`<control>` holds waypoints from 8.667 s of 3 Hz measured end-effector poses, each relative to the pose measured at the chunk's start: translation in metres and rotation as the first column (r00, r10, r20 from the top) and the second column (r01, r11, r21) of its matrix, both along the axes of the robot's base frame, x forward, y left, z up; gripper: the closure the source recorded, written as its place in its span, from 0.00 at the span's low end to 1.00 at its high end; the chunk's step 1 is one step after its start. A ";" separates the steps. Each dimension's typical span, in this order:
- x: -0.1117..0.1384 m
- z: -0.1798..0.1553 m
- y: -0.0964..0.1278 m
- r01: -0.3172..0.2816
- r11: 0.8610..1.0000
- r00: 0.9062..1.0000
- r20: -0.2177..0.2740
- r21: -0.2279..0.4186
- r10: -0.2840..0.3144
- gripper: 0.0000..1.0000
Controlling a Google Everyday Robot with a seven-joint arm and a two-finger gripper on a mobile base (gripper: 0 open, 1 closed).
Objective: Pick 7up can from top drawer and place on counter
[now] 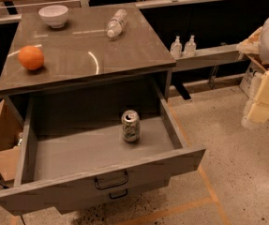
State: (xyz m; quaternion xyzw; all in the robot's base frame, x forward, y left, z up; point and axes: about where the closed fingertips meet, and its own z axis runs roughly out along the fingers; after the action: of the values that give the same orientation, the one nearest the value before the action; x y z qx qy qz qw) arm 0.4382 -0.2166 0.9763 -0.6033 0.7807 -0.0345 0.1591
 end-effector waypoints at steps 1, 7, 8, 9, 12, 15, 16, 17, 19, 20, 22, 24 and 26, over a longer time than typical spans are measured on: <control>0.000 0.000 0.000 0.000 1.000 1.000 0.000 0.000 0.000 0.00; 0.092 -0.116 0.113 -0.132 0.780 0.991 0.098 0.611 0.090 0.00; 0.106 -0.138 0.146 -0.184 0.738 0.983 0.126 0.650 0.135 0.00; 0.116 -0.166 0.167 -0.182 0.714 0.983 0.105 0.677 0.150 0.00; 0.135 -0.249 0.201 -0.107 0.707 0.990 0.010 0.699 0.140 0.00; 0.165 -0.291 0.218 -0.110 0.692 0.994 0.063 0.713 0.093 0.00; 0.170 -0.307 0.218 -0.117 0.690 0.993 0.070 0.714 0.096 0.17; 0.173 -0.314 0.212 -0.122 0.684 0.992 0.081 0.719 0.093 0.40; 0.174 -0.253 0.158 -0.099 0.643 0.993 0.119 0.759 0.013 0.87; 0.170 -0.201 0.126 -0.086 0.632 0.993 0.119 0.770 -0.010 1.00; 0.168 -0.114 0.092 -0.093 0.658 0.994 0.108 0.747 0.018 1.00; 0.219 -0.044 0.101 -0.158 0.691 0.986 0.149 0.705 0.073 1.00; 0.273 -0.003 0.171 -0.176 0.670 0.984 0.152 0.721 0.095 1.00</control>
Offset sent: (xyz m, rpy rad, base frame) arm 0.0180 0.0093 -0.0189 0.0858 0.0120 -0.0333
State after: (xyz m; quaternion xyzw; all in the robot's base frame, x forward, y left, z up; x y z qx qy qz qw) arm 0.7115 -0.0461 0.9728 -0.5432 0.6732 0.2615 0.4283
